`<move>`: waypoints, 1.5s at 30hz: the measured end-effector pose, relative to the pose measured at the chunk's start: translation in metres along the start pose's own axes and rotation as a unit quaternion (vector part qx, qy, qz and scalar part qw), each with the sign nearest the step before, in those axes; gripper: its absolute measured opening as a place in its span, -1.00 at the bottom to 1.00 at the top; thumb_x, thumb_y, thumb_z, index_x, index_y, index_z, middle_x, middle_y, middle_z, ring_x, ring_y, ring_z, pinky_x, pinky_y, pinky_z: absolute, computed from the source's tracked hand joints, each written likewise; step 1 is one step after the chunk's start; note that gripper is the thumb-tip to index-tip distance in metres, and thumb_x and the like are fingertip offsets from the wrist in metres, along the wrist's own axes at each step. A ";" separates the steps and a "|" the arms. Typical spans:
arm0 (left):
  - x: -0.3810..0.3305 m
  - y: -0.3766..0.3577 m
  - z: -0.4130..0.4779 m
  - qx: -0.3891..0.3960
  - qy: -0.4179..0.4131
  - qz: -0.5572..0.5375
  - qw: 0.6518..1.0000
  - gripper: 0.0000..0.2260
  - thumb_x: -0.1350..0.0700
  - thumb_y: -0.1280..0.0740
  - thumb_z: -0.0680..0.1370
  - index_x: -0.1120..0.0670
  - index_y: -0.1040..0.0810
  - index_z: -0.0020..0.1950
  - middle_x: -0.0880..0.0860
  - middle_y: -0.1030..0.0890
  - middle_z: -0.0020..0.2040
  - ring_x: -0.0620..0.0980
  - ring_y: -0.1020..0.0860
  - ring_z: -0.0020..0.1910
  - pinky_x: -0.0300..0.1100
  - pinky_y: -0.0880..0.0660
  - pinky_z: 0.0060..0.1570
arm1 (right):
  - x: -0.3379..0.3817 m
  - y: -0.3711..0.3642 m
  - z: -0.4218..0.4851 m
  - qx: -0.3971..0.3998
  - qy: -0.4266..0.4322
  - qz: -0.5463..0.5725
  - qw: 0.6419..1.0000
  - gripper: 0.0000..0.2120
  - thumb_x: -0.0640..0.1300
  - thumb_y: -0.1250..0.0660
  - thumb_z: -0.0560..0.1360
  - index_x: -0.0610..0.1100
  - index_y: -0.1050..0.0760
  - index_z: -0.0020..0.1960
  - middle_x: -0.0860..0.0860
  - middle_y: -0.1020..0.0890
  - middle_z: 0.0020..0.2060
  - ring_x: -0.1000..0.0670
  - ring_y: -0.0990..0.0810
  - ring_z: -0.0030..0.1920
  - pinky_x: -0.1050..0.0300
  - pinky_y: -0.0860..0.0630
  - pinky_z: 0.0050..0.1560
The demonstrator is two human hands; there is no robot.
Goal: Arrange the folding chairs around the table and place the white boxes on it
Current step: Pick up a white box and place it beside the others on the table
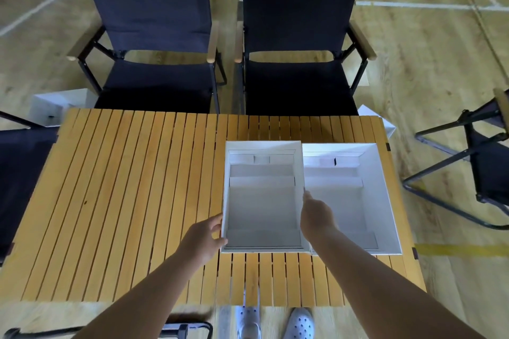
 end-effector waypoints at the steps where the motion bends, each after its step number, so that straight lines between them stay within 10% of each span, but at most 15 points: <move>1: 0.000 0.000 -0.002 -0.006 0.002 0.010 1.000 -0.36 0.13 -0.41 0.54 -0.04 -0.20 0.56 0.01 -0.49 0.40 -0.24 -0.64 -0.17 -0.32 -0.58 -0.31 | 0.000 -0.001 -0.002 -0.003 0.000 0.006 1.000 -0.32 -0.39 -0.17 0.52 -0.16 -0.01 0.57 -0.14 -0.64 0.04 -0.11 -0.63 0.07 0.07 -0.61 0.02; 3: 0.001 -0.001 -0.007 -0.026 0.010 0.017 0.999 -0.38 0.15 -0.38 0.55 -0.01 -0.20 0.56 0.01 -0.48 0.40 -0.25 -0.49 -0.55 -0.36 -0.45 -0.49 | 0.000 -0.002 -0.005 -0.004 -0.003 0.018 1.000 -0.31 -0.40 -0.16 0.51 -0.13 -0.03 0.57 -0.13 -0.64 -0.01 -0.11 -0.63 0.03 0.08 -0.61 -0.03; 14: 0.003 -0.010 -0.023 -0.068 0.026 0.010 0.997 -0.42 0.23 -0.32 0.57 0.02 -0.20 0.55 0.01 -0.45 0.42 -0.17 -0.40 -0.55 -0.38 -0.38 -0.53 | 0.011 -0.002 -0.020 -0.001 -0.022 0.025 0.999 -0.26 -0.37 -0.17 0.53 -0.16 0.12 0.59 -0.12 -0.64 0.04 -0.08 -0.64 0.04 0.10 -0.58 0.01; 18: -0.001 -0.006 -0.022 -0.051 0.003 0.054 0.997 -0.34 0.19 -0.32 0.58 0.00 -0.06 0.59 0.02 -0.33 0.51 -0.07 -0.64 -0.01 -0.30 -0.56 -0.13 | 0.017 0.000 -0.027 0.015 -0.010 0.056 0.998 -0.28 -0.35 -0.13 0.53 -0.15 0.12 0.59 -0.13 -0.40 0.41 -0.15 -0.53 0.24 0.02 -0.52 0.15; 21: -0.009 -0.003 -0.022 -0.038 -0.023 0.105 0.993 -0.22 0.09 -0.33 0.58 -0.03 0.14 0.61 0.01 0.01 0.61 0.04 -0.31 0.48 -0.13 -0.39 0.36 | 0.027 0.003 -0.035 0.011 0.034 0.029 0.999 -0.27 -0.31 -0.16 0.54 -0.12 0.13 0.59 -0.08 0.02 0.58 -0.15 -0.25 0.47 -0.03 -0.44 0.30; 34: -0.054 -0.013 -0.031 0.008 -0.125 0.318 0.940 -0.24 -0.16 -0.34 0.52 -0.12 0.02 0.59 -0.01 0.17 0.61 0.07 0.11 0.58 0.11 -0.12 0.51 | -0.004 0.006 -0.083 0.029 0.033 0.012 0.999 -0.30 -0.25 -0.30 0.50 -0.10 -0.05 0.55 -0.11 -0.06 0.56 -0.15 -0.24 0.47 -0.05 -0.37 0.36; 45: -0.049 -0.053 -0.041 0.047 -0.131 0.312 0.940 -0.46 0.30 -0.25 0.58 -0.08 -0.29 0.51 0.01 -0.05 0.60 0.07 -0.02 0.58 0.07 -0.19 0.49 | -0.042 -0.017 -0.109 0.047 0.015 -0.009 0.999 -0.39 -0.29 -0.27 0.49 -0.11 -0.18 0.50 -0.03 -0.37 0.41 -0.07 -0.36 0.38 0.00 -0.33 0.37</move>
Point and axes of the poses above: each hand's wrist, its own z-axis towards the middle knuckle, its own y-axis out of the back of the hand, x = y × z, the point moved 7 cm from there along z, towards the middle knuckle
